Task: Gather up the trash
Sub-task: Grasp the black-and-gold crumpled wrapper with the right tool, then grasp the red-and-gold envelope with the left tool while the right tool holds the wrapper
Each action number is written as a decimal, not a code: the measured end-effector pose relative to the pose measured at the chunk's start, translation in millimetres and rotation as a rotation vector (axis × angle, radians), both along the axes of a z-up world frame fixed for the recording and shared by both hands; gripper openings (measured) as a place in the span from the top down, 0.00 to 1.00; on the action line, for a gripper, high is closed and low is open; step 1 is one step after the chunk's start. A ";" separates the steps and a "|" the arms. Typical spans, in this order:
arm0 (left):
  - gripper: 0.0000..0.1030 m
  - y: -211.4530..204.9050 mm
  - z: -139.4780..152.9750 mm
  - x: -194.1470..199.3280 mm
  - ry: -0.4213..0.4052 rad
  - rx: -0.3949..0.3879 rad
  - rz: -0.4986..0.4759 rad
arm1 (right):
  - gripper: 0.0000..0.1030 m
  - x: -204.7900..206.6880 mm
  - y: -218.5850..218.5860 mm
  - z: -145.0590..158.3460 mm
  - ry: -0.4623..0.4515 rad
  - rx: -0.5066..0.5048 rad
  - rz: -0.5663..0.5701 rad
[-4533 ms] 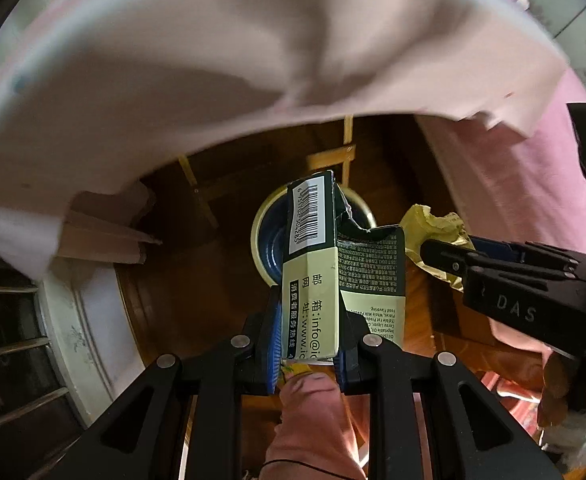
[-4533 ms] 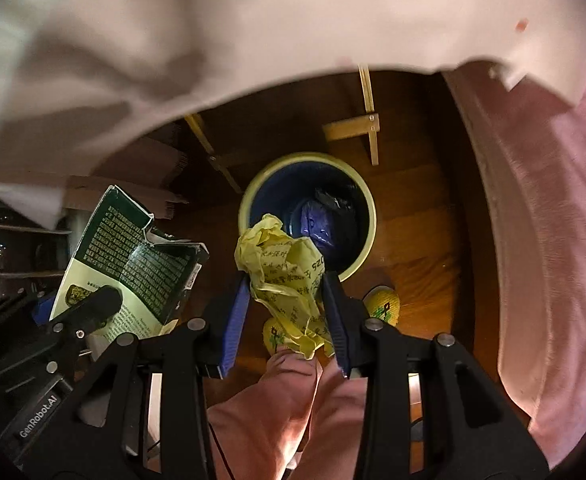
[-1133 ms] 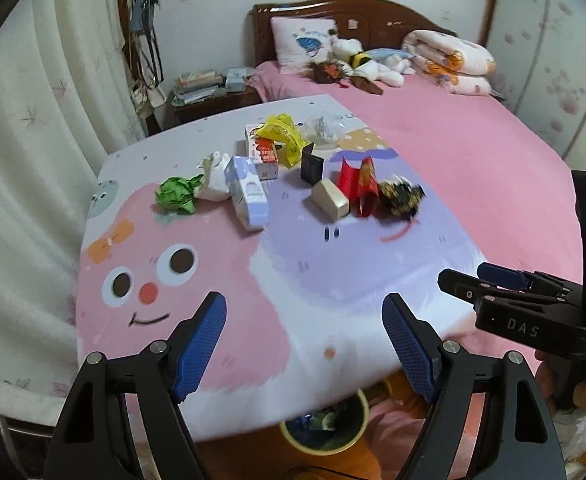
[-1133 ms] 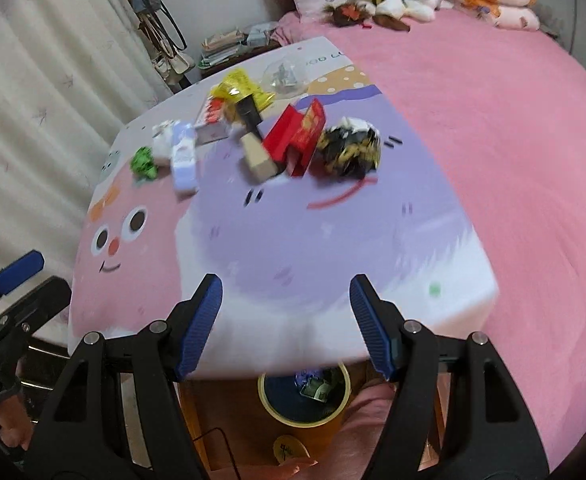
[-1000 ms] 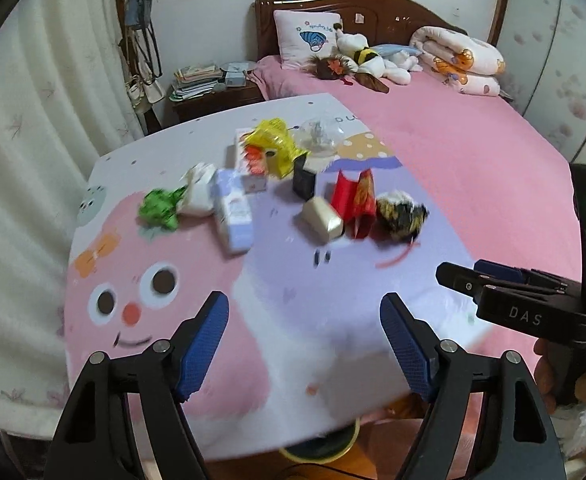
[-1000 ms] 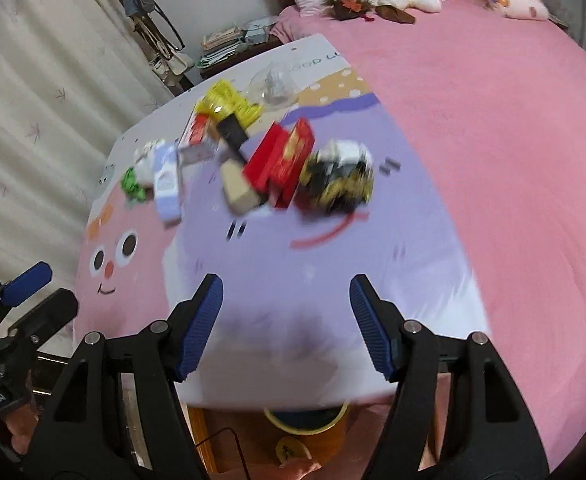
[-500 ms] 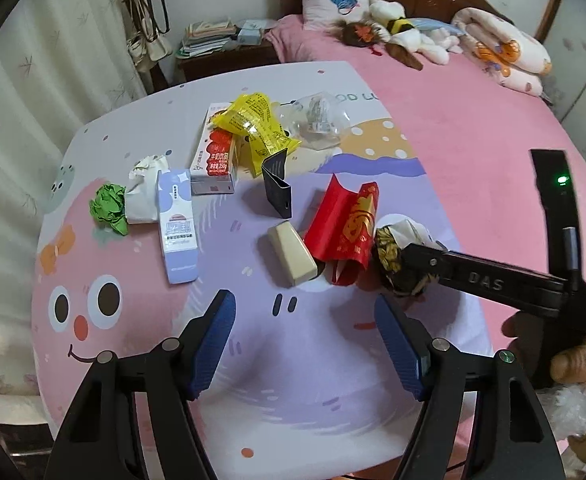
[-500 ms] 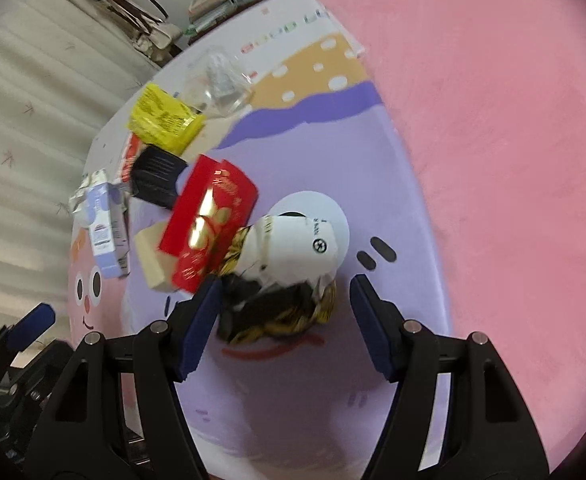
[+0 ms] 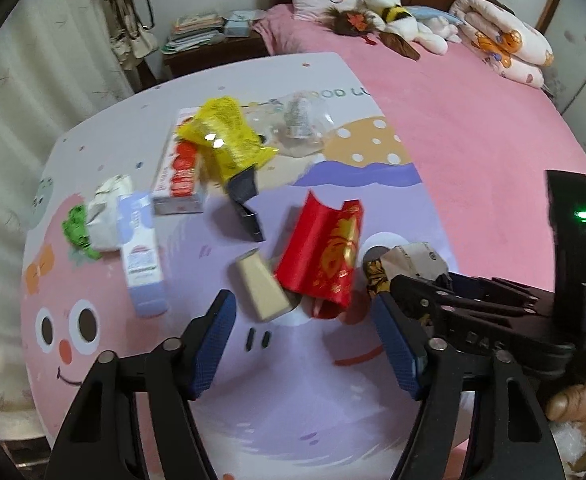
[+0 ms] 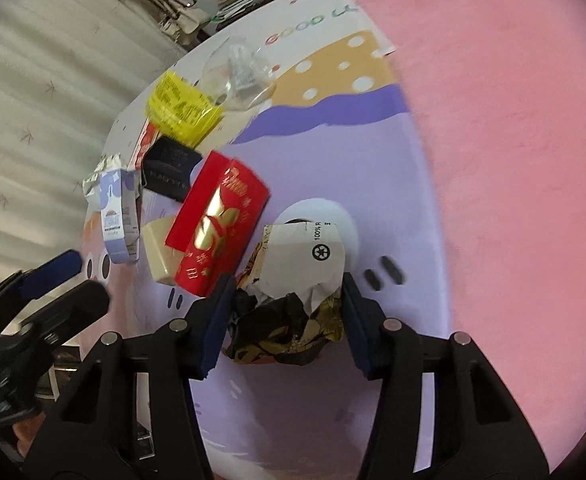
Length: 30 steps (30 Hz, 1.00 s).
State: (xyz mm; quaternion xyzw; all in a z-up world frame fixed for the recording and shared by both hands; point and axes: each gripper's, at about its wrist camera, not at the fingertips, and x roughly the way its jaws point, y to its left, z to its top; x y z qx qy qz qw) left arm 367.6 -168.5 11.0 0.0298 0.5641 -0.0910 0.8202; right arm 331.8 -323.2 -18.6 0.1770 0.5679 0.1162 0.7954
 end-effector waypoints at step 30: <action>0.91 -27.6 -48.9 20.6 0.137 -0.041 -0.080 | 0.53 -33.9 -13.9 9.0 0.008 -0.029 -0.020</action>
